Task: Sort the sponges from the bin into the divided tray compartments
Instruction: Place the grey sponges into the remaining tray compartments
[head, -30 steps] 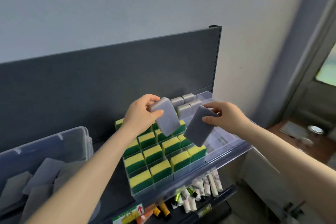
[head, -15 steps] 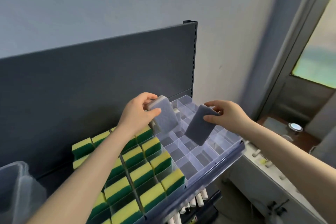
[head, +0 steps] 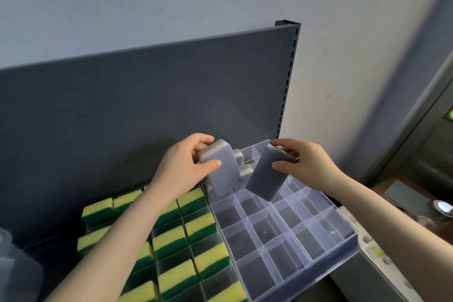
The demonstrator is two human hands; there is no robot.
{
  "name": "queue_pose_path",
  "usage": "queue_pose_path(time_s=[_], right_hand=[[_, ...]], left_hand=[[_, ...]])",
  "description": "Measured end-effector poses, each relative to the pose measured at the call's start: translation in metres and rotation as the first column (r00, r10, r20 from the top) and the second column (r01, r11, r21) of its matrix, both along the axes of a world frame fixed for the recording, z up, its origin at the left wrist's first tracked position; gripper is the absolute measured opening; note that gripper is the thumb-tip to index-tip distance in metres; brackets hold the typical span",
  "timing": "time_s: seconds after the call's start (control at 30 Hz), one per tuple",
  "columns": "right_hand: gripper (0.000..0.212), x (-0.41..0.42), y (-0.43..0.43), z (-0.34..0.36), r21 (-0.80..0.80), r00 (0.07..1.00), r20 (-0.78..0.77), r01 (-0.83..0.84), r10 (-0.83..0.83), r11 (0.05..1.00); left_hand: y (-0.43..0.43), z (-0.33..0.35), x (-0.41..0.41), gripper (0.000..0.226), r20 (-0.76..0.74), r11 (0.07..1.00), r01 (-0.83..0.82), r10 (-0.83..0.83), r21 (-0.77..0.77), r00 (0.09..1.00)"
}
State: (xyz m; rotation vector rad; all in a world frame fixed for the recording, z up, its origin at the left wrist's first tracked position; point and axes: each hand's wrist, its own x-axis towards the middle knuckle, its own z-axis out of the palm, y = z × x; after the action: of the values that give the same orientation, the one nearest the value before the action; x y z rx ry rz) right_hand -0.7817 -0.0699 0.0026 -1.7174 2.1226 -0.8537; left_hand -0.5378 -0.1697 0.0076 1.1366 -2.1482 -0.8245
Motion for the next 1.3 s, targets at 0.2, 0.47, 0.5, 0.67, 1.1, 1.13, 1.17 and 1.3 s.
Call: queue_pose_path(time_s=[0.2, 0.47, 0.5, 0.67, 1.1, 1.13, 1.17, 1.3], right_hand=[[0.047, -0.016, -0.018, -0.014, 0.011, 0.986, 0.014, -0.164, 0.163, 0.986], [0.045, -0.028, -0.029, -0.031, -0.027, 0.93, 0.095, -0.353, 0.354, 0.935], [0.045, -0.028, -0.029, -0.035, -0.022, 0.922, 0.099, -0.375, 0.375, 0.927], [0.043, -0.025, -0.03, -0.049, -0.014, 0.892, 0.055, -0.448, 0.448, 0.894], [0.039, -0.016, -0.022, -0.055, 0.052, 0.891, -0.087, -0.443, 0.446, 0.895], [0.039, -0.014, -0.022, -0.054, 0.063, 0.887, -0.104, -0.446, 0.45, 0.893], [0.04, -0.012, -0.023, -0.054, 0.078, 0.883, -0.118, -0.448, 0.455, 0.891], [0.041, -0.005, -0.027, -0.052, 0.16, 0.857, -0.169, -0.464, 0.488, 0.871]], left_hand=[[0.013, -0.004, -0.006, 0.043, 0.051, 0.989, -0.146, 0.145, 0.011, 0.988], [0.045, -0.021, -0.013, 0.044, 0.109, 0.941, -0.336, 0.331, 0.026, 0.937], [0.049, -0.025, -0.014, 0.044, 0.127, 0.936, -0.35, 0.344, 0.027, 0.93], [0.061, -0.04, -0.022, 0.046, 0.18, 0.93, -0.366, 0.356, 0.02, 0.917], [0.063, -0.049, -0.036, 0.048, 0.369, 0.966, -0.257, 0.251, -0.032, 0.895], [0.063, -0.05, -0.037, 0.048, 0.384, 0.97, -0.242, 0.237, -0.036, 0.892], [0.063, -0.051, -0.037, 0.049, 0.399, 0.972, -0.229, 0.227, -0.042, 0.888], [0.064, -0.055, -0.038, 0.051, 0.442, 0.981, -0.19, 0.184, -0.031, 0.878]])
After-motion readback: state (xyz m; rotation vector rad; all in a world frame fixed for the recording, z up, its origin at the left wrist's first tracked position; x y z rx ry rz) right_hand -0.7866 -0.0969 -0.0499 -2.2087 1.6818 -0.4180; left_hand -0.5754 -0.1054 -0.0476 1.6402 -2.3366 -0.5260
